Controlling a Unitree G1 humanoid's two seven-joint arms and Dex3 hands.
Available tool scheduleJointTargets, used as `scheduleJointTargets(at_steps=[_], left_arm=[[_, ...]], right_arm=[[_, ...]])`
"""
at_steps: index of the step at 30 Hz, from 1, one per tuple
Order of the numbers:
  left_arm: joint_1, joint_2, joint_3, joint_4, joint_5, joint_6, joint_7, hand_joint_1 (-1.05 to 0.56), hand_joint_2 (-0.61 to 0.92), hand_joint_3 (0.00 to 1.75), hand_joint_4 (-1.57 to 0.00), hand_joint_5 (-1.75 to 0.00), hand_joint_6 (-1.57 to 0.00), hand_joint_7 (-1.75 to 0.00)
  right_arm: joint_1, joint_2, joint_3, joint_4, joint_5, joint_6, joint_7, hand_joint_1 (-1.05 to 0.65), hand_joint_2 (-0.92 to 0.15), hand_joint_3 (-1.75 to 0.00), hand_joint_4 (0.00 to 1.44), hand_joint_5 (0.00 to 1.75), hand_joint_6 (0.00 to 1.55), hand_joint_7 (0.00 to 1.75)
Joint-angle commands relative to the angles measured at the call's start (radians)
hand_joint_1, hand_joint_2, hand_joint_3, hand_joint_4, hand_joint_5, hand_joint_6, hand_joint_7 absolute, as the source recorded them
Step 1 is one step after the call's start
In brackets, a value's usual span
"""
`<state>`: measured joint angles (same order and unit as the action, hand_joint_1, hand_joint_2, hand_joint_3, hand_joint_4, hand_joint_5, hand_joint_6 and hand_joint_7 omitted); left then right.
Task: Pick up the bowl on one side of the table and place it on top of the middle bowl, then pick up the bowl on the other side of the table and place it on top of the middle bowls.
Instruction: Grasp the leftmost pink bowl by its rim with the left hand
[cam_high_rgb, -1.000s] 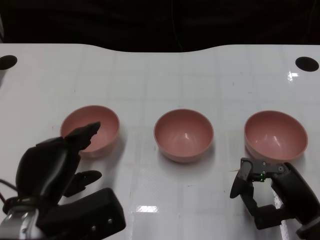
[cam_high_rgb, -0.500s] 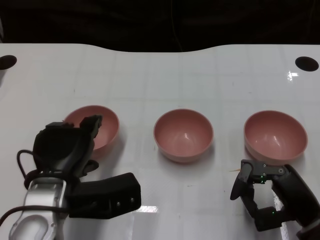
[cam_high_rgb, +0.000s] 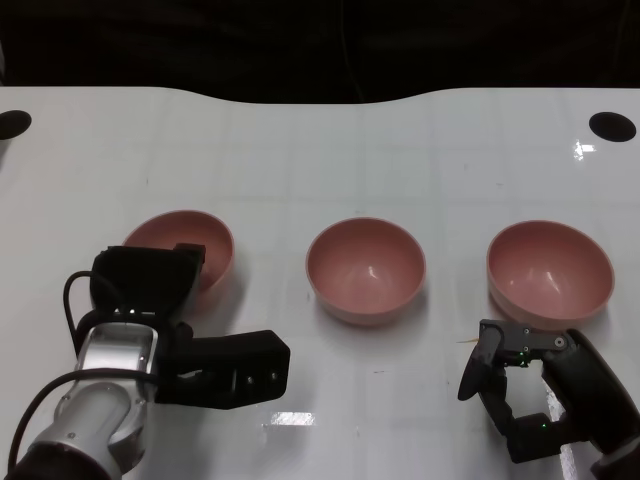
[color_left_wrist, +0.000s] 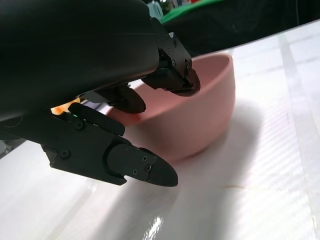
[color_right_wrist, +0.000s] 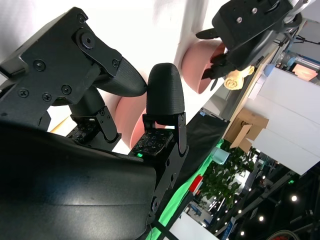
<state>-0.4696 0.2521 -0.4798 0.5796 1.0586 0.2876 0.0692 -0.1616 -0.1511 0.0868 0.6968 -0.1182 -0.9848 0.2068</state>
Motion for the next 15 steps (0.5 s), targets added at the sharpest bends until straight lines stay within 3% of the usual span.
scheduleJointTargets(at_steps=[1, 11, 12, 13, 14, 15], left_arm=[[-0.041, 0.004, -0.019, 0.059, -0.020, 0.007, -0.010, -0.52, 0.92, 0.12, -0.62, -0.08, -0.50, -0.03], [-0.079, 0.009, -0.051, 0.144, -0.074, -0.029, 0.023, -0.50, 0.92, 0.13, -0.72, -0.11, -0.57, -0.05], [-0.083, 0.018, -0.043, 0.180, -0.097, -0.097, 0.080, -0.50, 0.92, 0.13, -0.72, -0.11, -0.57, -0.05], [-0.088, 0.025, -0.038, 0.211, -0.116, -0.150, 0.126, -0.42, 0.92, 0.10, -0.83, -0.61, -0.83, -0.09], [-0.092, 0.032, -0.033, 0.239, -0.131, -0.198, 0.174, -0.36, 0.92, 0.11, -0.83, -1.10, -1.01, -0.10], [-0.097, 0.036, -0.032, 0.260, -0.141, -0.230, 0.208, -0.32, 0.92, 0.16, -0.82, -1.37, -1.09, -0.10]], right_arm=[[0.005, -0.005, -0.006, -0.009, 0.006, 0.006, -0.012, -0.13, -0.33, -1.43, 0.85, 1.72, 0.87, 1.31], [0.007, -0.003, -0.002, -0.017, 0.005, 0.013, -0.016, -0.13, -0.33, -1.43, 0.86, 1.73, 0.87, 1.32], [0.006, 0.000, -0.002, -0.016, 0.007, 0.017, -0.016, -0.13, -0.33, -1.43, 0.86, 1.73, 0.87, 1.32], [0.006, 0.002, -0.001, -0.016, 0.009, 0.020, -0.016, -0.12, -0.33, -1.43, 0.86, 1.73, 0.87, 1.32], [0.005, 0.004, -0.001, -0.016, 0.009, 0.022, -0.018, -0.11, -0.33, -1.43, 0.86, 1.73, 0.87, 1.32], [0.004, 0.005, -0.002, -0.015, 0.008, 0.023, -0.019, -0.11, -0.33, -1.43, 0.86, 1.73, 0.87, 1.32]])
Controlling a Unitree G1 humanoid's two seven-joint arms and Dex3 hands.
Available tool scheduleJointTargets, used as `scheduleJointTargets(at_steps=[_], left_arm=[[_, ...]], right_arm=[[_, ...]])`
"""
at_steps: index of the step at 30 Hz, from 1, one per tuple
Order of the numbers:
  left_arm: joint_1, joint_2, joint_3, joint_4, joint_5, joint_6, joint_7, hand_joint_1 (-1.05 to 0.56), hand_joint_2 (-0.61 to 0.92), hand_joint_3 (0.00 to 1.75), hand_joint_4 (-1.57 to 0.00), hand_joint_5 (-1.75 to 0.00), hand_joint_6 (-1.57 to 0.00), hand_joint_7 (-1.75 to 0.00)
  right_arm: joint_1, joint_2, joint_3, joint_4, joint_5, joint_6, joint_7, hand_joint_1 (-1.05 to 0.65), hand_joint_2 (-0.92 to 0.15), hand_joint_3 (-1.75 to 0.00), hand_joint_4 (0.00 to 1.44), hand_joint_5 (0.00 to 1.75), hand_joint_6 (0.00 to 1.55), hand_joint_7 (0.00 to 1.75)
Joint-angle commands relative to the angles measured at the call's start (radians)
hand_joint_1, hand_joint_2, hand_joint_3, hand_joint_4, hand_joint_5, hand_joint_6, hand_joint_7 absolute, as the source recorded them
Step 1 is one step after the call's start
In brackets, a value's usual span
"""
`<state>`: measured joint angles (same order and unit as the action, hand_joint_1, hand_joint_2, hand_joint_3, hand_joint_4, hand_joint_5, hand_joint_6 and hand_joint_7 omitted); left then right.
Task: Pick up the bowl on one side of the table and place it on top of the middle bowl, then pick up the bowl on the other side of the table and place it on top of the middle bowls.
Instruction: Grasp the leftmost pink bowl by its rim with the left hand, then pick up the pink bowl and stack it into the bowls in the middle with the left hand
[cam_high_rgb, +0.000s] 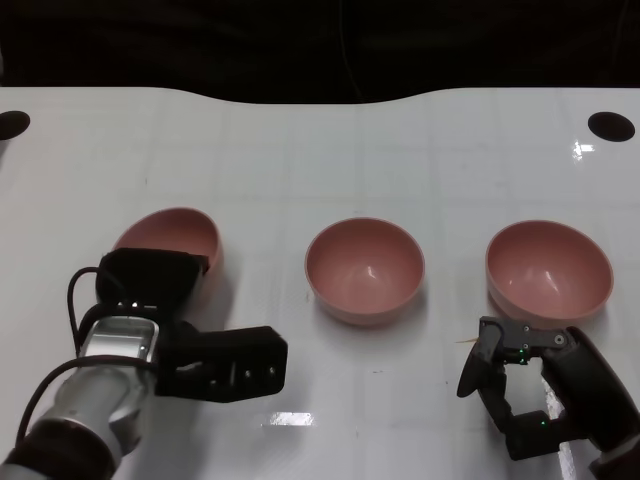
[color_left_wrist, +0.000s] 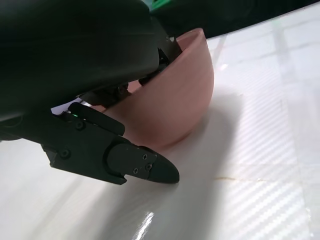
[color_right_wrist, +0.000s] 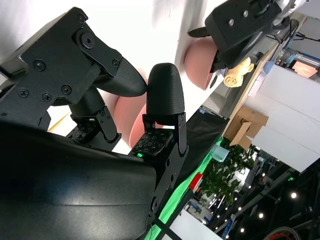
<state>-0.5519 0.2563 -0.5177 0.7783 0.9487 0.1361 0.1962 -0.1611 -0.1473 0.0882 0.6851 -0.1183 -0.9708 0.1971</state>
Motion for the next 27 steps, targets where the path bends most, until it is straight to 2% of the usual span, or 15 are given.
scheduleJointTargets(at_steps=[1, 4, 6, 8, 13, 19, 20, 23, 27], left_arm=[[-0.020, 0.033, 0.003, 0.076, -0.036, -0.093, 0.099, -0.30, 0.92, 0.22, -0.81, -1.55, -1.13, -0.09], [-0.034, 0.034, -0.002, 0.112, -0.048, -0.123, 0.136, -0.28, 0.92, 0.32, -0.78, -1.59, -1.18, -0.09], [-0.040, 0.036, -0.004, 0.123, -0.057, -0.136, 0.151, -0.28, 0.92, 0.34, -0.78, -1.59, -1.18, -0.09], [-0.044, 0.038, -0.005, 0.129, -0.064, -0.148, 0.163, -0.26, 0.92, 0.33, -0.78, -1.69, -1.21, -0.13], [-0.048, 0.046, -0.003, 0.117, -0.064, -0.149, 0.173, -0.25, 0.92, 0.34, -0.78, -1.74, -1.21, -0.15], [-0.041, 0.060, 0.005, 0.061, -0.064, -0.150, 0.183, -0.25, 0.92, 0.32, -0.79, -1.75, -1.19, -0.18], [-0.038, 0.064, 0.009, 0.036, -0.064, -0.152, 0.188, -0.27, 0.92, 0.24, -0.81, -1.75, -1.15, -0.18], [-0.030, 0.074, 0.011, -0.021, -0.057, -0.137, 0.176, -0.29, 0.92, 0.16, -0.83, -1.75, -1.11, -0.16], [-0.023, 0.080, 0.008, -0.049, -0.056, -0.123, 0.163, -0.30, 0.92, 0.14, -0.83, -1.75, -1.09, -0.14]], right_arm=[[0.003, 0.001, -0.003, -0.003, 0.007, 0.009, -0.010, -0.11, -0.32, -1.43, 0.86, 1.73, 0.87, 1.32], [0.004, 0.004, -0.003, -0.006, 0.010, 0.021, -0.010, -0.11, -0.32, -1.44, 0.86, 1.72, 0.87, 1.32], [0.002, 0.005, -0.004, -0.006, 0.007, 0.023, -0.012, -0.11, -0.32, -1.44, 0.86, 1.71, 0.87, 1.32], [0.000, 0.005, -0.004, -0.004, 0.003, 0.022, -0.015, -0.10, -0.32, -1.45, 0.87, 1.72, 0.87, 1.32], [-0.001, 0.007, -0.004, -0.005, 0.010, 0.032, -0.012, -0.10, -0.32, -1.45, 0.86, 1.72, 0.87, 1.32], [-0.001, 0.006, -0.005, -0.004, 0.013, 0.030, -0.008, -0.10, -0.31, -1.47, 0.87, 1.71, 0.87, 1.33], [-0.001, 0.004, -0.005, -0.003, 0.013, 0.026, -0.008, -0.10, -0.31, -1.46, 0.87, 1.71, 0.87, 1.32], [0.000, 0.002, -0.008, -0.001, 0.012, 0.019, -0.011, -0.11, -0.31, -1.45, 0.87, 1.71, 0.87, 1.32], [0.000, 0.003, -0.008, -0.001, 0.012, 0.018, -0.012, -0.10, -0.30, -1.45, 0.88, 1.70, 0.87, 1.31]])
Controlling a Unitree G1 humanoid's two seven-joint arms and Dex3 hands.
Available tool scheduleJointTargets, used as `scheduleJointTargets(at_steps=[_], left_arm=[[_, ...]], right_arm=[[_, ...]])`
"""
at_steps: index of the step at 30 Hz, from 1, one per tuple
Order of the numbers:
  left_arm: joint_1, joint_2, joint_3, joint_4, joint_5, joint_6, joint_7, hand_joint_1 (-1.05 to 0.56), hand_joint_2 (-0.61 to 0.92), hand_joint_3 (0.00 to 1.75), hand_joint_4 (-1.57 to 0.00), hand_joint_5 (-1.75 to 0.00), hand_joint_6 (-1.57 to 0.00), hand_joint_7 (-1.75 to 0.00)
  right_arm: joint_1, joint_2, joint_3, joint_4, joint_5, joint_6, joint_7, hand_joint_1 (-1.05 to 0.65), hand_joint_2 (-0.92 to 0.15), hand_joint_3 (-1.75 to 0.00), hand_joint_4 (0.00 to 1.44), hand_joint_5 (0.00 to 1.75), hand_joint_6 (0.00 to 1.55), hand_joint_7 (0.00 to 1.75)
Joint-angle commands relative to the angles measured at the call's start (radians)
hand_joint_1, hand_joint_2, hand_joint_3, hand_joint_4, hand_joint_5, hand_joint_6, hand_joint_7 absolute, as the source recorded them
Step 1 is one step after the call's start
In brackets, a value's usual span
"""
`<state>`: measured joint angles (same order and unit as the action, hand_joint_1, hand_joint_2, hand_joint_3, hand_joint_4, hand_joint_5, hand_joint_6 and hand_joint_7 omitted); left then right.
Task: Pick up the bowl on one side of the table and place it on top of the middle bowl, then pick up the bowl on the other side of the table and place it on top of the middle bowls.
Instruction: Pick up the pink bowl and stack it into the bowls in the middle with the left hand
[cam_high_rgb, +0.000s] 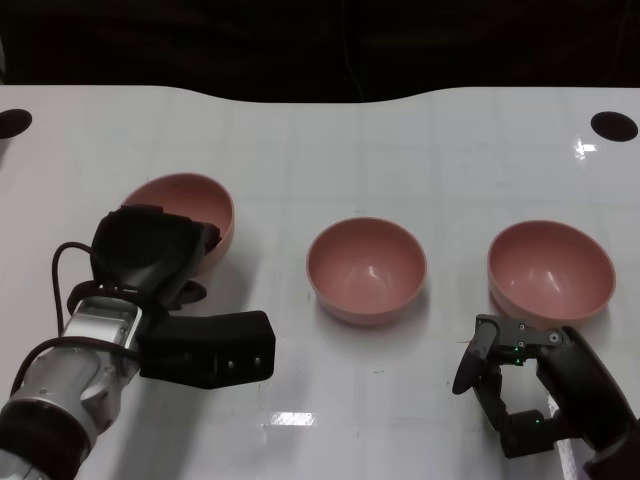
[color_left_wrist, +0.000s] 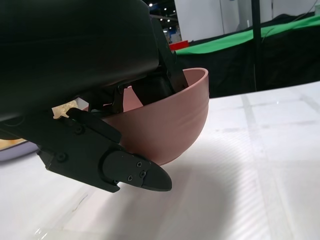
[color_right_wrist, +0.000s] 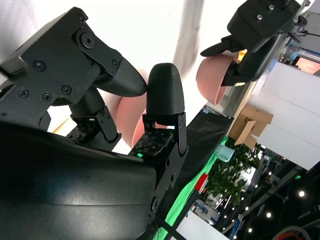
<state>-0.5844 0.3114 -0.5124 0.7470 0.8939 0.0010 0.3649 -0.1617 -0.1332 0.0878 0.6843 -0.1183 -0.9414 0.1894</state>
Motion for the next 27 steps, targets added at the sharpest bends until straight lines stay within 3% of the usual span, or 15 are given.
scheduleJointTargets(at_steps=[1, 2, 3, 4, 9, 17, 19, 24, 27], left_arm=[[0.010, 0.026, 0.002, -0.020, -0.002, 0.014, -0.007, -0.30, 0.92, 0.14, -0.83, -1.75, -1.09, -0.14], [0.014, 0.028, 0.004, -0.063, -0.003, 0.006, -0.010, -0.30, 0.92, 0.13, -0.83, -1.75, -1.09, -0.14], [0.016, 0.029, 0.005, -0.103, -0.003, 0.005, -0.019, -0.28, 0.92, 0.16, -0.82, -1.75, -1.03, -0.52], [0.019, 0.030, 0.006, -0.138, -0.002, 0.007, -0.030, -0.27, 0.92, 0.18, -0.82, -1.75, -0.97, -0.71], [0.028, 0.032, 0.008, -0.206, -0.001, 0.019, -0.066, -0.25, 0.92, 0.22, -0.80, -1.75, -0.87, -0.99], [0.026, 0.027, 0.009, -0.236, -0.004, 0.009, -0.079, -0.25, 0.92, 0.22, -0.80, -1.75, -0.86, -1.04], [0.010, 0.017, 0.003, -0.257, -0.009, -0.023, -0.074, -0.27, 0.92, 0.28, -0.78, -1.75, -0.82, -1.14], [-0.015, 0.000, -0.009, -0.234, 0.001, -0.089, -0.051, -0.27, 0.87, 0.26, -0.81, -1.75, -0.93, -0.78], [-0.018, -0.006, -0.011, -0.226, 0.009, -0.113, -0.037, -0.28, 0.87, 0.26, -0.81, -1.75, -0.95, -0.74]], right_arm=[[0.000, -0.011, -0.008, 0.000, 0.012, -0.012, -0.005, -0.10, -0.30, -1.45, 0.88, 1.70, 0.87, 1.31], [-0.001, -0.012, -0.008, 0.001, 0.009, -0.012, -0.006, -0.10, -0.30, -1.45, 0.88, 1.70, 0.88, 1.31], [-0.001, -0.013, -0.007, 0.001, 0.007, -0.011, -0.006, -0.11, -0.31, -1.44, 0.87, 1.71, 0.87, 1.31], [-0.001, -0.013, -0.007, 0.001, 0.007, -0.010, -0.005, -0.11, -0.31, -1.44, 0.87, 1.71, 0.87, 1.31], [-0.002, -0.010, -0.005, 0.003, 0.009, -0.011, -0.005, -0.10, -0.32, -1.42, 0.86, 1.73, 0.87, 1.31], [-0.001, -0.008, -0.005, 0.000, 0.008, -0.007, -0.006, -0.09, -0.32, -1.42, 0.85, 1.73, 0.87, 1.31], [-0.003, -0.008, -0.004, -0.002, 0.006, -0.005, -0.006, -0.09, -0.31, -1.44, 0.86, 1.73, 0.88, 1.31], [-0.008, -0.009, -0.004, 0.007, -0.003, -0.018, -0.011, -0.11, -0.31, -1.46, 0.87, 1.72, 0.87, 1.33], [-0.006, -0.009, -0.005, 0.004, -0.002, -0.017, -0.010, -0.11, -0.31, -1.45, 0.87, 1.72, 0.87, 1.33]])
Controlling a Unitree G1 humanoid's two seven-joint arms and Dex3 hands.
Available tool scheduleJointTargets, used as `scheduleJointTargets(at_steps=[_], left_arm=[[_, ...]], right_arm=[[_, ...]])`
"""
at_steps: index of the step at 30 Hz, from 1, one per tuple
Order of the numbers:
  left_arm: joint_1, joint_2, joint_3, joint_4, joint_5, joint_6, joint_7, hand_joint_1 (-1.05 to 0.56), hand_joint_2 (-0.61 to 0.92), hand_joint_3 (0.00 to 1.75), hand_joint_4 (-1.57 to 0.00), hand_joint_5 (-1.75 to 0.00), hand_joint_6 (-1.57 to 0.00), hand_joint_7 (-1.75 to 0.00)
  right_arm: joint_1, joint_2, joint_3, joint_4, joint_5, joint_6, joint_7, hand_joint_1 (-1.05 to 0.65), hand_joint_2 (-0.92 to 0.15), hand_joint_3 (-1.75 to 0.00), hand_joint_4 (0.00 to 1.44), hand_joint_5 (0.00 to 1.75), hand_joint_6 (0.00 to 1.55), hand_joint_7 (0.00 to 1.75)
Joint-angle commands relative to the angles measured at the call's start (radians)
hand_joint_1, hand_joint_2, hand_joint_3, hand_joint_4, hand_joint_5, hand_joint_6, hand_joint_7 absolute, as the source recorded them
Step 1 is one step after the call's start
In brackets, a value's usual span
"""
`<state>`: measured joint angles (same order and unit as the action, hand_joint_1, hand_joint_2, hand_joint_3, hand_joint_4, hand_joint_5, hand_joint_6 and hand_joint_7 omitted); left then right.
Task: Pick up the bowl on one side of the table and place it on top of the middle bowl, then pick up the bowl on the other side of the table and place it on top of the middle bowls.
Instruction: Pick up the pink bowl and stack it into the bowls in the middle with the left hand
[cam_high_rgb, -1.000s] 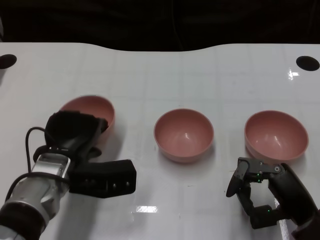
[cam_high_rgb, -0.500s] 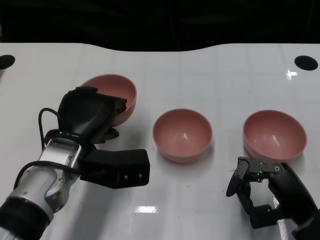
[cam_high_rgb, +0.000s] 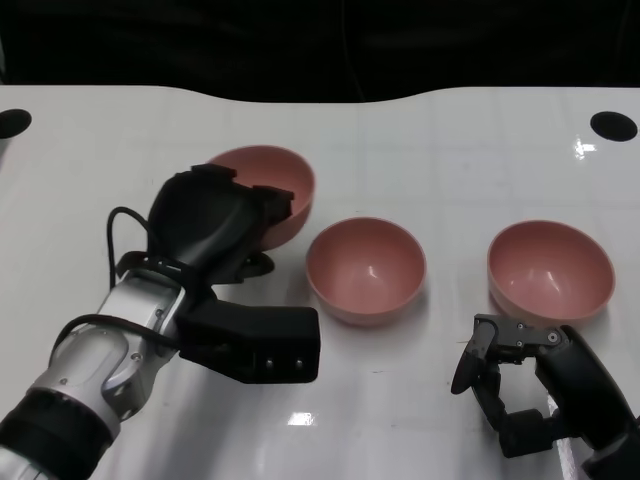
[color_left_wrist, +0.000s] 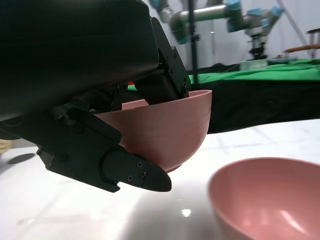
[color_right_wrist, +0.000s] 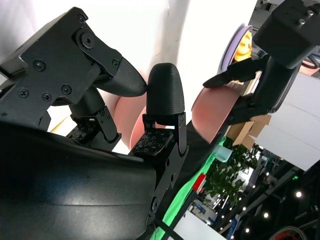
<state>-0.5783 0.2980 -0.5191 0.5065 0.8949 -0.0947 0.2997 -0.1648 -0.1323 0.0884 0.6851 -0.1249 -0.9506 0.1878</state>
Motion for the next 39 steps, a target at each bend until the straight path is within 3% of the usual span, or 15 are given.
scheduleJointTargets(at_steps=[1, 2, 3, 4, 6, 8, 9, 12, 15, 18, 22, 24, 26, 32, 39], left_arm=[[-0.027, 0.003, -0.008, 0.019, 0.014, -0.028, 0.040, -0.28, 0.86, 0.26, -0.84, -1.75, -0.94, -0.86], [-0.030, -0.001, -0.014, 0.021, 0.020, -0.033, 0.043, -0.28, 0.86, 0.26, -0.85, -1.75, -0.93, -0.91], [-0.032, -0.004, -0.017, 0.023, 0.024, -0.036, 0.044, -0.28, 0.86, 0.27, -0.85, -1.75, -0.84, -1.20], [-0.034, -0.007, -0.019, 0.024, 0.024, -0.041, 0.043, -0.27, 0.86, 0.28, -0.85, -1.75, -0.80, -1.31], [-0.037, -0.011, -0.023, 0.027, 0.023, -0.049, 0.045, -0.27, 0.86, 0.29, -0.84, -1.75, -0.77, -1.36], [-0.040, -0.013, -0.024, 0.028, 0.022, -0.055, 0.047, -0.27, 0.87, 0.29, -0.84, -1.75, -0.76, -1.37], [-0.041, -0.014, -0.024, 0.029, 0.023, -0.058, 0.047, -0.27, 0.86, 0.30, -0.84, -1.75, -0.79, -1.22], [-0.047, -0.035, -0.034, 0.031, 0.032, -0.063, 0.056, -0.28, 0.85, 0.31, -0.83, -1.75, -0.82, -1.11], [-0.056, -0.068, -0.052, 0.030, 0.041, -0.069, 0.062, -0.32, 0.83, 0.15, -0.88, -1.75, -0.92, -0.83], [-0.056, -0.078, -0.053, 0.029, 0.037, -0.081, 0.051, -0.32, 0.88, 0.13, -0.87, -1.75, -0.96, -0.78], [-0.059, -0.086, -0.055, 0.032, 0.035, -0.091, 0.046, -0.27, 0.90, 0.22, -0.86, -1.75, -0.93, -0.93], [-0.060, -0.089, -0.059, 0.034, 0.037, -0.091, 0.039, -0.26, 0.76, 0.54, -0.85, -1.75, -0.91, -0.95], [-0.060, -0.090, -0.060, 0.034, 0.037, -0.091, 0.038, -0.26, 0.70, 0.67, -0.85, -1.75, -0.91, -0.96], [-0.096, -0.116, -0.091, 0.078, 0.046, -0.099, 0.013, -0.28, 0.67, 0.74, -0.86, -1.75, -0.78, -1.33], [-0.126, -0.152, -0.104, 0.167, 0.033, -0.135, 0.065, -0.29, 0.68, 0.65, -0.87, -1.75, -0.84, -1.13]], right_arm=[[-0.001, -0.009, -0.005, 0.001, 0.007, -0.007, -0.008, -0.11, -0.31, -1.45, 0.87, 1.72, 0.87, 1.33], [0.000, -0.009, -0.006, -0.001, 0.008, -0.007, -0.007, -0.11, -0.31, -1.45, 0.87, 1.72, 0.87, 1.33], [0.001, -0.010, -0.006, -0.001, 0.010, -0.007, -0.007, -0.11, -0.31, -1.45, 0.87, 1.72, 0.87, 1.33], [0.002, -0.011, -0.006, -0.003, 0.010, -0.007, -0.006, -0.12, -0.31, -1.45, 0.87, 1.72, 0.87, 1.33], [0.003, -0.012, -0.006, -0.006, 0.011, -0.006, -0.004, -0.13, -0.31, -1.45, 0.87, 1.73, 0.87, 1.33], [0.005, -0.013, -0.005, -0.009, 0.011, -0.003, -0.003, -0.13, -0.31, -1.45, 0.87, 1.73, 0.87, 1.33], [0.005, -0.013, -0.005, -0.011, 0.011, 0.000, -0.002, -0.13, -0.31, -1.45, 0.86, 1.73, 0.87, 1.33], [0.010, -0.014, -0.003, -0.016, 0.014, 0.000, 0.003, -0.13, -0.31, -1.45, 0.86, 1.73, 0.87, 1.33], [0.016, -0.013, 0.000, -0.021, 0.020, -0.005, 0.010, -0.10, -0.31, -1.44, 0.86, 1.73, 0.87, 1.33], [0.020, -0.013, 0.001, -0.028, 0.025, 0.003, 0.018, -0.09, -0.32, -1.43, 0.85, 1.73, 0.86, 1.32], [0.021, -0.013, 0.001, -0.032, 0.024, 0.003, 0.018, -0.09, -0.33, -1.42, 0.85, 1.74, 0.86, 1.32], [0.021, -0.013, 0.001, -0.032, 0.018, 0.000, 0.015, -0.10, -0.33, -1.42, 0.84, 1.75, 0.86, 1.32], [0.021, -0.013, 0.001, -0.032, 0.017, 0.000, 0.014, -0.10, -0.33, -1.42, 0.84, 1.75, 0.86, 1.32], [0.020, -0.014, 0.001, -0.030, 0.006, -0.009, 0.008, -0.12, -0.34, -1.41, 0.84, 1.75, 0.86, 1.33], [0.018, -0.017, 0.001, -0.027, 0.012, -0.008, 0.015, -0.13, -0.35, -1.39, 0.84, 1.75, 0.85, 1.33]])
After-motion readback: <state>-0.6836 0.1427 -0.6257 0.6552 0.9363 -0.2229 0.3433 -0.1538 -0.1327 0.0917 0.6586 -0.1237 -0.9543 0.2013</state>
